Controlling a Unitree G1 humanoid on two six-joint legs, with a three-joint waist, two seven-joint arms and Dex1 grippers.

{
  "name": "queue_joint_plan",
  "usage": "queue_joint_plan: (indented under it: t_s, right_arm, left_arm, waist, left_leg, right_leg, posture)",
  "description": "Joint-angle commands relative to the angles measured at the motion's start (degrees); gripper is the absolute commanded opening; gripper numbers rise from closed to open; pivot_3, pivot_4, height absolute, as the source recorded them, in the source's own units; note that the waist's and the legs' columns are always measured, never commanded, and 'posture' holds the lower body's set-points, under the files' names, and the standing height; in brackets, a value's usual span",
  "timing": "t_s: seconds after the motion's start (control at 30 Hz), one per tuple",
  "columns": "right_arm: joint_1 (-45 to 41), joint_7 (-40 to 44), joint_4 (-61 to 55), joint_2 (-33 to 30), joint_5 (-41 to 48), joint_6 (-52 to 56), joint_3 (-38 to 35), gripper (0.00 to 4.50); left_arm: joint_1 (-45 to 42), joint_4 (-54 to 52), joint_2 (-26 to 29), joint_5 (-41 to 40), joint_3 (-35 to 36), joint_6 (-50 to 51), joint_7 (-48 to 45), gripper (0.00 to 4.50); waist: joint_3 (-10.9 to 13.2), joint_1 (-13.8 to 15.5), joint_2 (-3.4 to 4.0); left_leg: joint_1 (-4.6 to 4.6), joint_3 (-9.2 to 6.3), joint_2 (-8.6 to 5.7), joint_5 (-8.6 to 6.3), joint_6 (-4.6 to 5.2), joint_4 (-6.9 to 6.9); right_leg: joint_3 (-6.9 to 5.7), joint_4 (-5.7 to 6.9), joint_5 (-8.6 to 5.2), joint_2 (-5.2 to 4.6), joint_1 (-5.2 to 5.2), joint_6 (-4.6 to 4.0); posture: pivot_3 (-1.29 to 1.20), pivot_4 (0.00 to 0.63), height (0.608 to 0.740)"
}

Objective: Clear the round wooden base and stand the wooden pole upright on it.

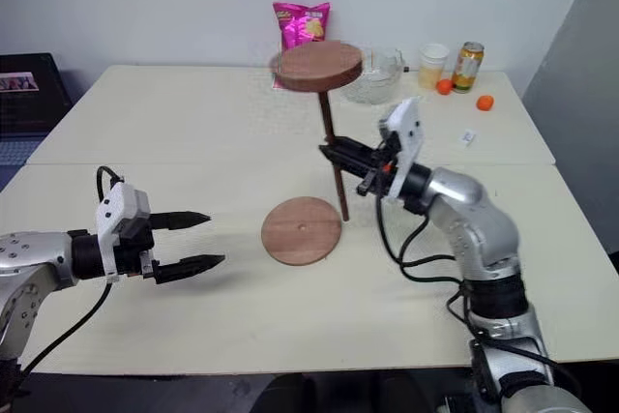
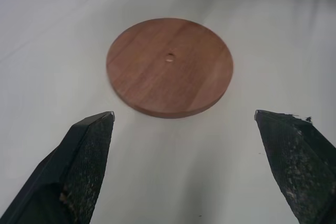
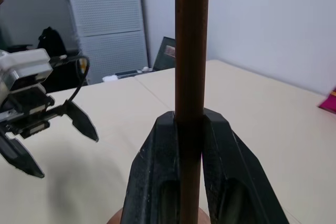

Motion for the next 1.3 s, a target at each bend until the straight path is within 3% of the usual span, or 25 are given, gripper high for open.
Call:
queue_joint_plan:
  t_s: [0.03,0.3,0.47,0.67,1.3]
  right_arm:
    - [-1.17,1.14,2.86,2.66,-3.64,-8.52,2.71,0.23]
    - [-3.39,1.54,15.79,12.68,-8.46,-20.5,7.05,0.23]
    - [-4.16,1.71,21.21,15.13,-10.2,-24.53,7.39,0.23]
    - [-5.03,1.45,25.4,15.73,-12.36,-28.06,7.12,0.23]
    - [-3.15,3.48,22.41,12.09,-11.56,-23.55,5.83,0.23]
  left_arm:
    - [2.41,-2.1,-0.03,-1.05,3.18,-0.64,0.48,4.5]
    - [5.91,-4.98,-1.79,-3.58,4.0,-2.35,-1.19,4.5]
    - [5.88,-4.87,-2.63,-3.86,3.13,-3.98,-1.45,4.5]
    - [5.43,-3.68,-2.14,-3.83,2.95,-3.64,-1.1,4.5]
    - [4.05,-3.12,-0.54,-3.88,1.34,-3.29,-1.75,4.5]
  waist:
    - [0.01,-0.1,0.01]
    - [0.01,-0.22,0.02]
    - [-0.01,-0.07,-0.01]
    - [-0.01,-0.2,-0.01]
    - [-0.01,-0.19,-0.01]
  left_leg:
    - [0.02,0.0,0.0,0.0,0.0,0.0]
    - [0.04,-0.05,0.03,0.0,-0.01,-0.01]
    - [0.04,-0.07,0.02,0.0,-0.01,0.0]
    - [0.06,-0.08,0.02,0.0,-0.02,-0.01]
    - [0.06,-0.09,0.02,0.0,-0.02,-0.01]
  right_leg:
    - [0.0,0.01,0.0,0.0,0.02,0.0]
    - [-0.03,0.06,0.01,0.02,0.0,-0.02]
    - [-0.05,0.04,0.01,0.01,0.02,-0.02]
    - [-0.05,0.05,0.01,0.02,0.02,-0.03]
    - [-0.05,0.05,0.01,0.01,0.03,-0.03]
  posture:
    - [0.0,0.15,0.74]
    - [0.0,0.15,0.74]
    - [0.0,0.15,0.74]
    - [0.0,0.15,0.74]
    - [0.0,0.15,0.74]
